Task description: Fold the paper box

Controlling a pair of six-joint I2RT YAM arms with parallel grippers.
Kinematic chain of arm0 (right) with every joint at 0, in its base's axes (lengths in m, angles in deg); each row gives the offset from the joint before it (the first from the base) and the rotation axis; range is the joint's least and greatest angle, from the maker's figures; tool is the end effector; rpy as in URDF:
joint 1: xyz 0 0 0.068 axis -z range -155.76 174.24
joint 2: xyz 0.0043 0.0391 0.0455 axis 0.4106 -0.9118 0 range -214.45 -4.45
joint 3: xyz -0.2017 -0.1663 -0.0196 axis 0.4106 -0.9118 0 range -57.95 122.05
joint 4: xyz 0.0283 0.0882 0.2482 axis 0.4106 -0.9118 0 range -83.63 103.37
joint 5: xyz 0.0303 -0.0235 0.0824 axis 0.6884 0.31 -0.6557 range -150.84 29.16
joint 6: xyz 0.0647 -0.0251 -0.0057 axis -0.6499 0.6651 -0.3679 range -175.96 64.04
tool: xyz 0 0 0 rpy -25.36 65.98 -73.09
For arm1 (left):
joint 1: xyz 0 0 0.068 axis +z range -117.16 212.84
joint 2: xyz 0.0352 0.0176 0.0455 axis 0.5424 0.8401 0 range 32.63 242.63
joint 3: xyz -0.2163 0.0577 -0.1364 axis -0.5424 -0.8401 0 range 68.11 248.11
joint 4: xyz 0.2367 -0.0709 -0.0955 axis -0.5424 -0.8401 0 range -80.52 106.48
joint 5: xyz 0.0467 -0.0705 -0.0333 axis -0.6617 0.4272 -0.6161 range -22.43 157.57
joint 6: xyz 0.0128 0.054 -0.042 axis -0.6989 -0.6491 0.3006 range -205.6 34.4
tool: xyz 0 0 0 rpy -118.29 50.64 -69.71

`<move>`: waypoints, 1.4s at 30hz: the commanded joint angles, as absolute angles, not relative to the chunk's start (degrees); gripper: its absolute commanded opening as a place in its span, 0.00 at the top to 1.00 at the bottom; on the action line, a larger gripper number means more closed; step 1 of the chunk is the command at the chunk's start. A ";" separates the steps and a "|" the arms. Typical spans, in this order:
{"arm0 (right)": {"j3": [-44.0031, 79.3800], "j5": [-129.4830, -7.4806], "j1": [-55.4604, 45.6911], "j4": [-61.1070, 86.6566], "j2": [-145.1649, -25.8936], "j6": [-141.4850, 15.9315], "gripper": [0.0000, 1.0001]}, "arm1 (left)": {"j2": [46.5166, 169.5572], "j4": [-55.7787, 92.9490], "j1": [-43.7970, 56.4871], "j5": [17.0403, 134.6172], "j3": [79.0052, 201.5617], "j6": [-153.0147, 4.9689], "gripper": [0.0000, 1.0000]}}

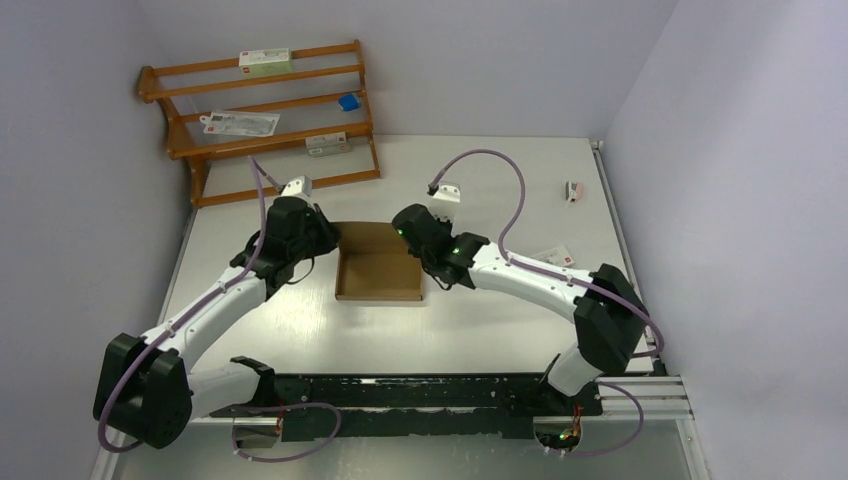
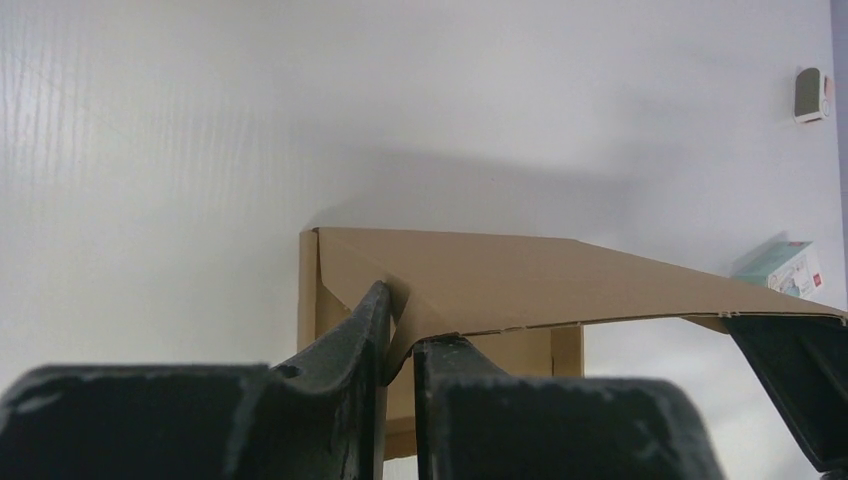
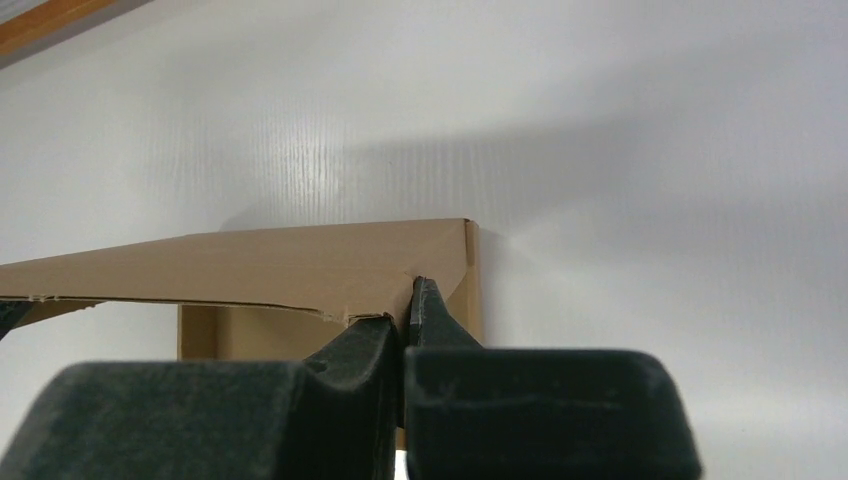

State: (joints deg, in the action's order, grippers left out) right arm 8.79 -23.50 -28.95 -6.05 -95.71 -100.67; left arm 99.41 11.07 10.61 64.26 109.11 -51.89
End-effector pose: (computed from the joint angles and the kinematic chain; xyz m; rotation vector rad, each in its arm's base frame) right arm 0.2446 0.2696 0.2352 0.1482 2.1578 0.2112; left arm 0.2622 -0.1038 0.2242 -0.2506 2.1436 -0.5153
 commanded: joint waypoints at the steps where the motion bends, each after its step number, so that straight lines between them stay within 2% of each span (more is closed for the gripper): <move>1: 4.07 -21.45 -30.35 -2.06 -93.31 -107.53 1.00 | 96.64 12.42 9.82 67.98 105.44 -47.96 0.86; 12: -1.61 -18.20 -32.84 0.61 -92.01 -109.58 0.98 | 92.06 12.45 9.73 68.59 98.59 -46.59 0.85; 18: -5.43 -18.64 -35.17 3.80 -89.32 -106.76 0.88 | 87.88 11.51 9.64 69.09 95.02 -46.00 0.80; 25: -9.57 -22.11 -35.57 6.48 -82.75 -101.95 0.68 | 82.27 7.56 9.65 68.67 94.26 -46.08 0.64; 34: -13.76 -30.06 -35.52 5.06 -72.31 -97.22 0.32 | 72.58 -3.22 9.72 70.27 95.55 -45.97 0.43; 36: -13.25 -30.57 -35.44 3.61 -69.84 -95.42 0.19 | 69.72 -6.01 9.66 69.13 97.56 -46.47 0.38; 37: -12.78 -30.15 -35.36 2.67 -68.83 -95.05 0.06 | 68.59 -7.27 9.71 68.10 98.89 -46.72 0.33; 38: -12.24 -29.49 -35.27 2.05 -68.05 -94.63 0.01 | 67.98 -8.61 9.68 67.79 100.38 -46.94 0.23; 39: -11.64 -28.75 -34.98 1.80 -67.43 -94.13 0.00 | 67.77 -9.67 9.72 65.30 102.87 -47.56 0.15; 42: -9.02 -26.86 -33.43 1.54 -68.15 -93.05 0.00 | 70.84 -10.39 9.73 60.66 108.68 -51.63 0.10</move>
State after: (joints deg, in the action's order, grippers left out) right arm -12.63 -29.18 -35.02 3.09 -68.26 -95.84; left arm 68.99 -7.51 9.86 66.70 100.50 -47.32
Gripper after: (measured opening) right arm 0.995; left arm 0.879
